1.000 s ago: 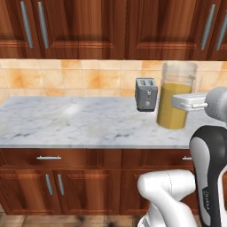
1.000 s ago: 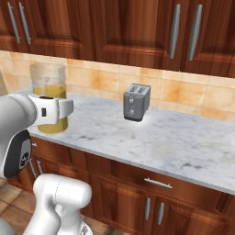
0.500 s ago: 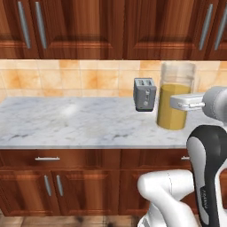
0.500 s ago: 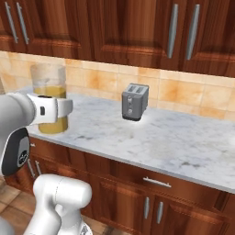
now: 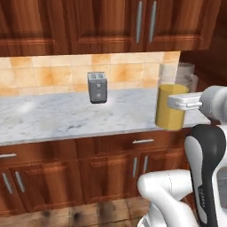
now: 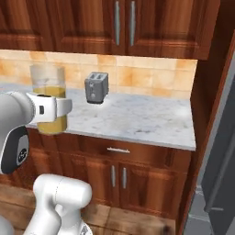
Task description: Move the orange and kiwi from the top shelf to the second highest shelf to make space. Then, place the pitcher from the counter on the cleared top shelf.
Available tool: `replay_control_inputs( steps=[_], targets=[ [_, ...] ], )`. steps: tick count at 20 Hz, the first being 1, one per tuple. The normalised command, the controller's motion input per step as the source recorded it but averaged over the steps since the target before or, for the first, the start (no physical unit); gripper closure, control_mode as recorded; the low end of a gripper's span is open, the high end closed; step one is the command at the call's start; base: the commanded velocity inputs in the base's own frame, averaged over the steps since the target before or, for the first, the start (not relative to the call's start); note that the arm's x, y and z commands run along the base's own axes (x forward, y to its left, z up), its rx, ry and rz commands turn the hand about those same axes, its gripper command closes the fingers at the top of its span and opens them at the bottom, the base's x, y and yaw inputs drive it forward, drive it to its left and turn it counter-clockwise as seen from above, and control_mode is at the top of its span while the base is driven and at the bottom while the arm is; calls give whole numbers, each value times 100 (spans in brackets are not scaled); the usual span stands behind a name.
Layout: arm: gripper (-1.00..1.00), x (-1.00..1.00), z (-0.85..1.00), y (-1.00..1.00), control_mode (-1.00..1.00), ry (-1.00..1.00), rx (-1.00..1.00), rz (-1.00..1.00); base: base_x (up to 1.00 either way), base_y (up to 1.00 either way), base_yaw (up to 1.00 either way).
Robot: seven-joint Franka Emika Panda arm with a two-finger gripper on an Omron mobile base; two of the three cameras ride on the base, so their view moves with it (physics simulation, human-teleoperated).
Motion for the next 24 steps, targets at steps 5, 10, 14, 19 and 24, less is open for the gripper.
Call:
replay_control_inputs(
  steps=[5, 10, 14, 19, 24],
  targets=[
    [100, 0, 0, 0, 100, 0, 0, 0, -74, -89, -38],
    [100, 0, 0, 0, 100, 0, 0, 0, -39, -99, -42],
    [100, 0, 0, 0, 100, 0, 0, 0, -33, -98, -43],
    [100, 0, 0, 0, 100, 0, 0, 0, -25, -95, -44],
    [100, 0, 0, 0, 100, 0, 0, 0, 7, -78, -42]
  ],
)
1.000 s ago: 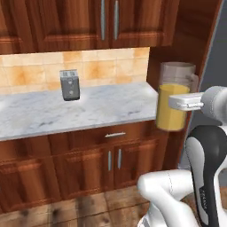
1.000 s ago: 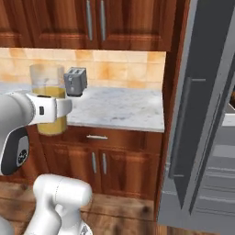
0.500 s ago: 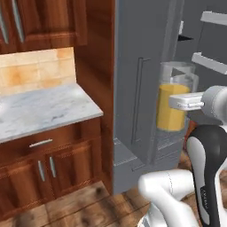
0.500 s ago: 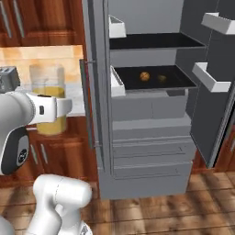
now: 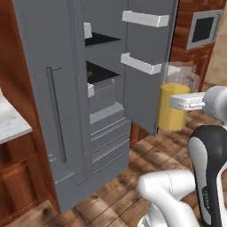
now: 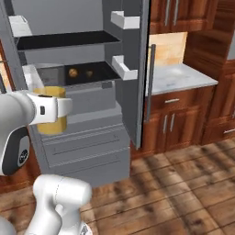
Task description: Move the orange and kiwi from the top shelf to the second highest shelf to make space. Then, place the pitcher from the counter on the cleared top shelf.
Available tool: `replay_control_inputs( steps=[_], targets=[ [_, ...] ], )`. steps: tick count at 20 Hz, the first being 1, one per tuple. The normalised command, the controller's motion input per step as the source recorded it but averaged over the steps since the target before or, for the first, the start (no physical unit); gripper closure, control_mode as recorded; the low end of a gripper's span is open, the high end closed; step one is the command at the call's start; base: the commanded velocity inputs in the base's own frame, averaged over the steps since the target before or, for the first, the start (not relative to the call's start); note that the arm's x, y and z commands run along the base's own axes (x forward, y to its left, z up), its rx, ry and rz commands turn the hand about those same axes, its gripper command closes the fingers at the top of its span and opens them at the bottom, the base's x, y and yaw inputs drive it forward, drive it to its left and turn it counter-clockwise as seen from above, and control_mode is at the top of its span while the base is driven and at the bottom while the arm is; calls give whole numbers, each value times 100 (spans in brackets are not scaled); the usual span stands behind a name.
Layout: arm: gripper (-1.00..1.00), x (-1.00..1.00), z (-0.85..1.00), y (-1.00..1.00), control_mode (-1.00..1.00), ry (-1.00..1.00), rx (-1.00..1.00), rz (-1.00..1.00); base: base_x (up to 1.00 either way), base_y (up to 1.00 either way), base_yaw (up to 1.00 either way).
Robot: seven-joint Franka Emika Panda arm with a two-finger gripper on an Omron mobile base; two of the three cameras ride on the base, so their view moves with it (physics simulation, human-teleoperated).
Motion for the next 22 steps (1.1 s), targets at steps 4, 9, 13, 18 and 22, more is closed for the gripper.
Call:
replay_control_inputs(
  steps=[4, 9, 13, 18, 22],
  targets=[
    [100, 0, 0, 0, 100, 0, 0, 0, 44, -39, -27],
    [100, 0, 0, 0, 100, 0, 0, 0, 66, 0, 4],
    [100, 0, 0, 0, 100, 0, 0, 0, 55, 0, 28],
    [100, 0, 0, 0, 100, 0, 0, 0, 53, -16, 27],
    [100, 0, 0, 0, 100, 0, 0, 0, 60, -33, 20]
  ],
)
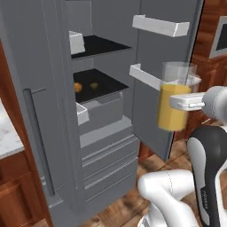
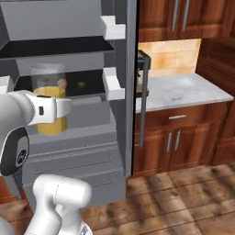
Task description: Move the orange and kiwi from the top shelf to the second highest shelf to make space. Then, place the pitcher from the counter on the cleared top shelf.
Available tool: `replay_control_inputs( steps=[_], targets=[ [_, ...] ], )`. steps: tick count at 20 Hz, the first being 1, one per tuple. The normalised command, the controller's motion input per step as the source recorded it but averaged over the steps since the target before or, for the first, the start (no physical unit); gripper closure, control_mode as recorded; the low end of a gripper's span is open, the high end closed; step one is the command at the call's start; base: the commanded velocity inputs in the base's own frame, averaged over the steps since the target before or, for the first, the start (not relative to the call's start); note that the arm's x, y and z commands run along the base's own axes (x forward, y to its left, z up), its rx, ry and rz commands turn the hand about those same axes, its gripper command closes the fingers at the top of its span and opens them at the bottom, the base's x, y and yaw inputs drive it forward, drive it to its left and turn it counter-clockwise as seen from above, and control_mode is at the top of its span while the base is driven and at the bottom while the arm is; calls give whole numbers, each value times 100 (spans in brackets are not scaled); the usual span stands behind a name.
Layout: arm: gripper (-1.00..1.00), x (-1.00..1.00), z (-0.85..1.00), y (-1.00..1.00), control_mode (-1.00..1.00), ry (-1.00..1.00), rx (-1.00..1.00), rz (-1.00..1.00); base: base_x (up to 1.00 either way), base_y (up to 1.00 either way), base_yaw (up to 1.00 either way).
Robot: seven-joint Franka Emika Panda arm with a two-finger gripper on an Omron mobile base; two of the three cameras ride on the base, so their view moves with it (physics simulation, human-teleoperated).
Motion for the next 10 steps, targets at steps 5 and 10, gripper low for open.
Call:
replay_control_inputs(
  steps=[5, 10],
  targets=[
    [100, 0, 0, 0, 100, 0, 0, 0, 75, -10, 15],
    [100, 0, 0, 0, 100, 0, 0, 0, 72, 11, 14]
  ],
)
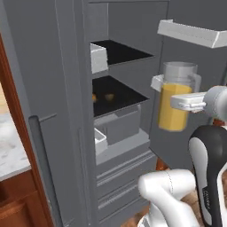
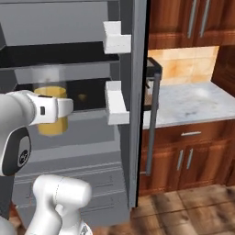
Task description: Move the orange and kiwi from the top shelf to the second highest shelf to make space. Then, place the pitcher from the counter on the cleared top shelf.
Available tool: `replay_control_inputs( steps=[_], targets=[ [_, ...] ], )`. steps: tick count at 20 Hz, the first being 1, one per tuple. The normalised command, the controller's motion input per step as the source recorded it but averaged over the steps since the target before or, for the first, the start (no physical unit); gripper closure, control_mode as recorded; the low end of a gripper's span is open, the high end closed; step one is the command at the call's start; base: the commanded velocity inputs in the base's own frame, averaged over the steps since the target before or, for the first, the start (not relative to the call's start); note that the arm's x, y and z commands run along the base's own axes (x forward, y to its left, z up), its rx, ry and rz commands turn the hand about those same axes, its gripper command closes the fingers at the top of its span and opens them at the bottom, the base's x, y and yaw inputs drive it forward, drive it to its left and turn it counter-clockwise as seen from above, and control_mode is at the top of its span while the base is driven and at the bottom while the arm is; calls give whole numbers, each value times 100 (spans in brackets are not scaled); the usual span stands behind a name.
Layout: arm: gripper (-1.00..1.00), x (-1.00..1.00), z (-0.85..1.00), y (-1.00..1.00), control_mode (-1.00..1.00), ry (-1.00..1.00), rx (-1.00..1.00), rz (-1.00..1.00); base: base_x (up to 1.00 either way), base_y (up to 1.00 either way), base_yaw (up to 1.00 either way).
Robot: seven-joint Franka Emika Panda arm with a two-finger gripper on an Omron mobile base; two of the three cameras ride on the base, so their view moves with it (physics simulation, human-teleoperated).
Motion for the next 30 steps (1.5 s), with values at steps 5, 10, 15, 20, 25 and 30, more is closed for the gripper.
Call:
replay_control_inputs(
  steps=[5, 10, 15, 20, 25, 30],
  targets=[
    [100, 0, 0, 0, 100, 0, 0, 0, 72, 16, 13],
    [100, 0, 0, 0, 100, 0, 0, 0, 68, 17, 13],
    [100, 0, 0, 0, 100, 0, 0, 0, 30, 20, 14],
    [100, 1, 12, 21, -100, -13, -2, 12, 0, 0, 0],
    [100, 0, 51, 4, -100, -13, -1, 4, 0, 0, 0],
    [100, 14, 61, 0, -100, -5, 0, 1, 0, 0, 0]
  ],
)
